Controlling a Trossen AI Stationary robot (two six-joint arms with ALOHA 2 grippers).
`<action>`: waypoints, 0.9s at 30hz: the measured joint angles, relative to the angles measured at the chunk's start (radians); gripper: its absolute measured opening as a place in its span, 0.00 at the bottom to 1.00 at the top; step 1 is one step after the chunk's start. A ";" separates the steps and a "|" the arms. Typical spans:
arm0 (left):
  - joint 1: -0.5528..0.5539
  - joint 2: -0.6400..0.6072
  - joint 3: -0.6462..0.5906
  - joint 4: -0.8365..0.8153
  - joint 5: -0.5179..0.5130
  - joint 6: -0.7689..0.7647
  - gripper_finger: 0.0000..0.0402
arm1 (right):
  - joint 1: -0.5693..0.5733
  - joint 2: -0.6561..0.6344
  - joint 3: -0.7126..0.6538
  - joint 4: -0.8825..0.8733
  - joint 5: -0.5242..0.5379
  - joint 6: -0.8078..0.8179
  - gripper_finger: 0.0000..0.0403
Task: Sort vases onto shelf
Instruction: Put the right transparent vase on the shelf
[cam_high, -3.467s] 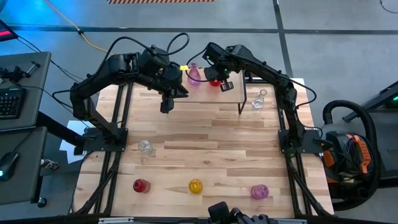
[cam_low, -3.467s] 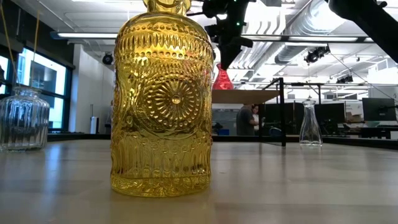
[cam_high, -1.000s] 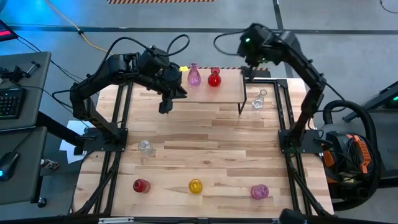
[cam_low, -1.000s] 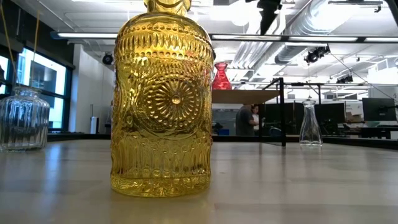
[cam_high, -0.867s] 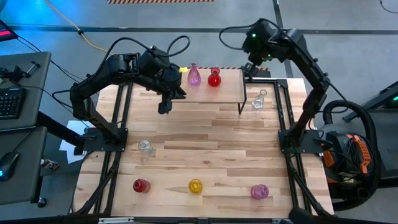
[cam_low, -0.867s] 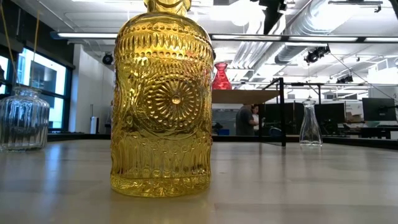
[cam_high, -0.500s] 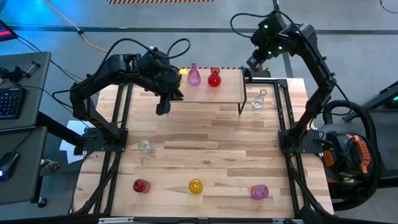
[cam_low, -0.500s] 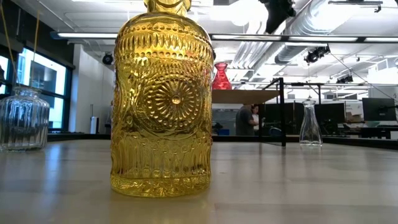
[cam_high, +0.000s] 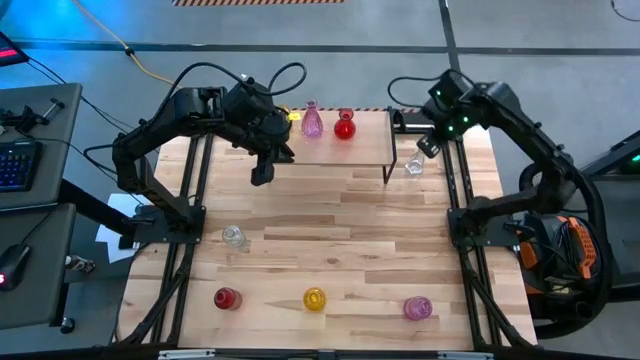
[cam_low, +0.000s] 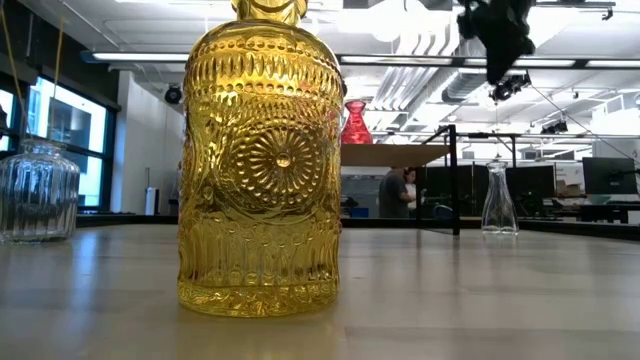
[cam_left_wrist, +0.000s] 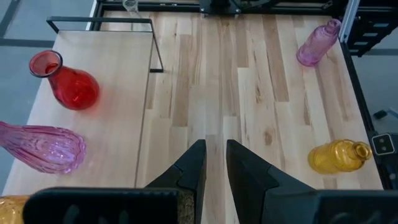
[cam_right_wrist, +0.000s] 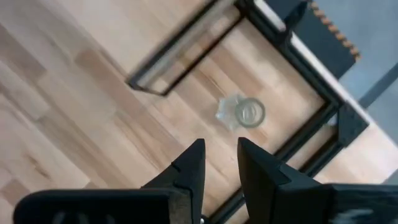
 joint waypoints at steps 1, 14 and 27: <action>0.000 0.000 0.000 0.000 0.000 0.000 0.14 | -0.009 -0.009 -0.034 0.016 -0.010 0.000 0.18; 0.000 0.001 0.000 -0.001 0.000 -0.028 0.14 | -0.108 0.053 -0.200 0.159 -0.106 0.016 0.18; 0.000 0.001 0.000 -0.012 0.000 -0.044 0.14 | -0.107 0.167 -0.200 0.156 -0.028 0.016 0.18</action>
